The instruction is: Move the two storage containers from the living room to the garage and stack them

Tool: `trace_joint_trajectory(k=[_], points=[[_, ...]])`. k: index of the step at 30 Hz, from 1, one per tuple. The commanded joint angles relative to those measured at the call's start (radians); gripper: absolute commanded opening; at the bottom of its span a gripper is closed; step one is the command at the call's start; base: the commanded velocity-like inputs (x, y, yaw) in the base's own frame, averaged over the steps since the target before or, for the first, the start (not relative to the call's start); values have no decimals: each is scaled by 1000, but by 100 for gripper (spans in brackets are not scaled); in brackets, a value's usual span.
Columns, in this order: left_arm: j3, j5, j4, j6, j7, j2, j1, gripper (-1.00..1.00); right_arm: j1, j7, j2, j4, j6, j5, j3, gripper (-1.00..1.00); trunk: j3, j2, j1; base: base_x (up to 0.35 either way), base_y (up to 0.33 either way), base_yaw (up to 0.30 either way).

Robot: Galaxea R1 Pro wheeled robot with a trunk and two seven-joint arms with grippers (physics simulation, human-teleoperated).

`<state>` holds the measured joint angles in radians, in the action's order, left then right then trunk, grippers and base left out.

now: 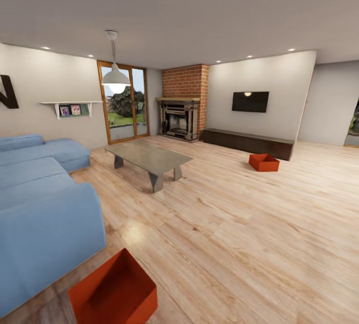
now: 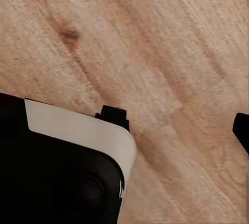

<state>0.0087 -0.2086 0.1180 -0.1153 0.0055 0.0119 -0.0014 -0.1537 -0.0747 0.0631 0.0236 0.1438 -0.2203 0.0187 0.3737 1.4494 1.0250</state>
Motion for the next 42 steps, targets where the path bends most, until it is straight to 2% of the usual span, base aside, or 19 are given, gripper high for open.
trace_joint_trajectory(k=[1, 5, 13, 23, 34, 42], points=[[0, -5, 0, -2, 1, 0, 0, 100, -1, -2, 1, 2, 5, -3, 2, 100, 1, 1, 0, 0, 0, 275], [2, -5, 2, -3, 2, 3, 0, 100, -1, 1, 5, 2, 5, -5, 1, 100, 1, 1, 0, 0, 0, 233], [1, -5, 2, -3, 2, 6, 0, 100, -1, 9, 4, 2, 7, -2, 0, 100, 1, 1, 0, 0, 0, 23], [0, -5, 1, -3, 1, 5, 0, 100, -1, 9, 2, 2, 5, -5, 4, 100, 1, 1, 0, 110, -261, 13], [0, -6, 0, -3, 1, 5, 0, 100, -1, 9, 6, 2, 5, -3, 1, 100, 1, 1, 0, 121, -267, 241], [0, -6, 1, -3, 1, 4, 0, 100, -1, 9, 6, 2, 5, -4, 2, 100, 1, 1, 0, 32, -64, 272]])
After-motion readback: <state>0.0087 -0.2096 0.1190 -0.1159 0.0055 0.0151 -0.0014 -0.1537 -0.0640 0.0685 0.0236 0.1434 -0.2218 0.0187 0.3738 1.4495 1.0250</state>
